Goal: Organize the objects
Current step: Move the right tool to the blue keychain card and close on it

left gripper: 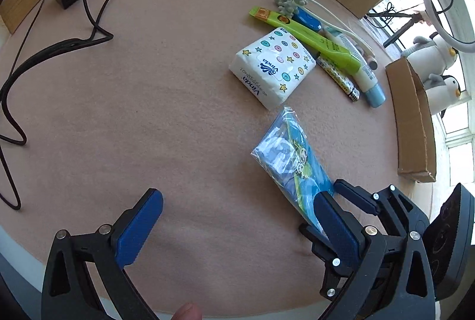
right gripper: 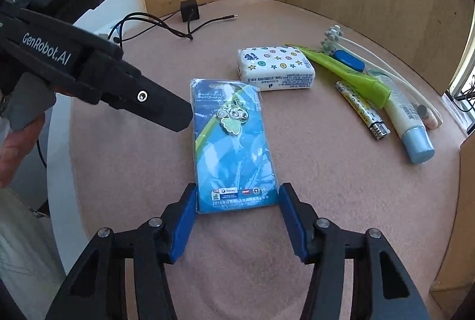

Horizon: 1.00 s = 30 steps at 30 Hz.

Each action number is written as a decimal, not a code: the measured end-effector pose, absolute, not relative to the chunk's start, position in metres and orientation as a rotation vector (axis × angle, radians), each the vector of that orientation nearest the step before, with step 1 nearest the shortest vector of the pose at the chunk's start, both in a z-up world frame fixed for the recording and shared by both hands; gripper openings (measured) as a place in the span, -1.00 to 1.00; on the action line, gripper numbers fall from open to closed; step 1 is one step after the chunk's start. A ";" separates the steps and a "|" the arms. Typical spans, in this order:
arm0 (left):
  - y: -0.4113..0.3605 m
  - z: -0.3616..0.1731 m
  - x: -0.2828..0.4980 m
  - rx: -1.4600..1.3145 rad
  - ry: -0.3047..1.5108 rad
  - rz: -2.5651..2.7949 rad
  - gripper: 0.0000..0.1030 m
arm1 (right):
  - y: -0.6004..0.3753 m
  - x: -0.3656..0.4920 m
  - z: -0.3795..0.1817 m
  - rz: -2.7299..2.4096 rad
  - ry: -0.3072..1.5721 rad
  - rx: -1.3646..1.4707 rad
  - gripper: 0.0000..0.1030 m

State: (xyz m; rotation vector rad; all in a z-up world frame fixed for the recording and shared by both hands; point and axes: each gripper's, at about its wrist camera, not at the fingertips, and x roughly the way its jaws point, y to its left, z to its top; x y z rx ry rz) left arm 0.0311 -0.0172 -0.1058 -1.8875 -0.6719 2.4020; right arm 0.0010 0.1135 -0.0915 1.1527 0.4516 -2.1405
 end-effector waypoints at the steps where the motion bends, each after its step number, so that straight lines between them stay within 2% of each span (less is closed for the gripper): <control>1: -0.017 -0.107 0.028 -1.898 -0.693 2.392 1.00 | 0.111 0.006 -0.091 -2.151 0.467 1.149 -0.03; 5: -0.013 -0.113 0.017 -1.939 -0.750 2.358 1.00 | 0.100 0.026 -0.090 -2.211 0.493 1.140 -0.02; 8: -0.008 -0.116 0.012 -1.966 -0.761 2.341 1.00 | 0.102 0.030 -0.086 -2.279 0.508 1.128 0.06; 14: 0.006 -0.118 0.002 -2.006 -0.771 2.302 1.00 | 0.115 0.003 -0.093 -2.215 0.384 1.146 0.23; 18: 0.008 -0.120 -0.004 -2.037 -0.800 2.301 1.00 | 0.112 -0.003 -0.092 -2.168 0.378 1.125 0.24; 20: 0.010 -0.120 -0.008 -2.056 -0.785 2.309 1.00 | 0.107 0.000 -0.091 -2.154 0.396 1.117 0.19; 21: 0.013 -0.120 -0.009 -2.068 -0.759 2.316 1.00 | 0.104 0.003 -0.091 -2.152 0.407 1.112 0.10; 26: 0.027 -0.119 -0.015 -2.088 -0.655 2.387 0.99 | 0.090 0.014 -0.091 -2.196 0.420 1.097 0.08; 28: 0.032 -0.118 -0.016 -2.095 -0.613 2.410 0.98 | 0.087 0.013 -0.090 -2.214 0.418 1.099 0.01; 30: 0.039 -0.115 -0.017 -2.105 -0.526 2.459 0.85 | 0.087 0.012 -0.090 -2.228 0.412 1.095 0.00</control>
